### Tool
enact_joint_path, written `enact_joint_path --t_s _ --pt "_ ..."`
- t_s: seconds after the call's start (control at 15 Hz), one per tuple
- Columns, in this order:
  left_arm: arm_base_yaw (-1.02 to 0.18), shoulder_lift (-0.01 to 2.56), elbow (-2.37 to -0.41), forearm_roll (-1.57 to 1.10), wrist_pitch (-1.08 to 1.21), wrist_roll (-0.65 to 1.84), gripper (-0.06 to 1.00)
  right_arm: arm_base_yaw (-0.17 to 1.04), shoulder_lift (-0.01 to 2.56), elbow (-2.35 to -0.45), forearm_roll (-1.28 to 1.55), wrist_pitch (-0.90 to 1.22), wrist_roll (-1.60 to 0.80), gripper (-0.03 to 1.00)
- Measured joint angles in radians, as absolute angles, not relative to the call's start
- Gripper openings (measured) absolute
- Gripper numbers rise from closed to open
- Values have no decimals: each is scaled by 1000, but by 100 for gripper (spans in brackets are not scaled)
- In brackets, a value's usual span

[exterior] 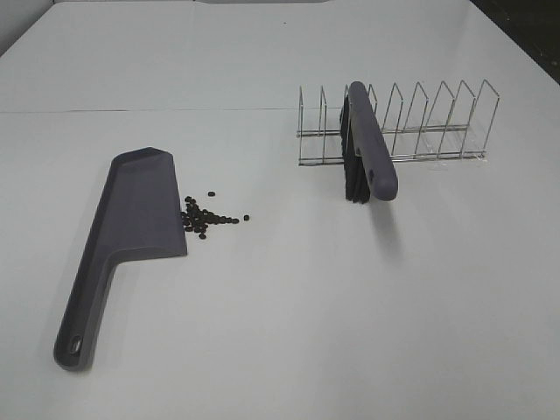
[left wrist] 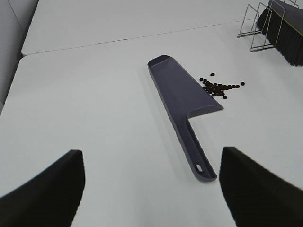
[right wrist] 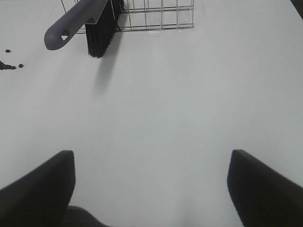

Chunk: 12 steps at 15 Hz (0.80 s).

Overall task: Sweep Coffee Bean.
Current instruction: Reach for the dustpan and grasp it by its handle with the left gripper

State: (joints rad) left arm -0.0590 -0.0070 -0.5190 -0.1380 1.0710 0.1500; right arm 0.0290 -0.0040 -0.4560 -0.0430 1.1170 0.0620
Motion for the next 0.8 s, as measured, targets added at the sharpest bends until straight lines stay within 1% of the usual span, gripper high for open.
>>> enact_joint_path --t_s 0.8 --pt "-59 -7 -519 -138 1071 150 72 29 -4 -456 0 1117 62 81"
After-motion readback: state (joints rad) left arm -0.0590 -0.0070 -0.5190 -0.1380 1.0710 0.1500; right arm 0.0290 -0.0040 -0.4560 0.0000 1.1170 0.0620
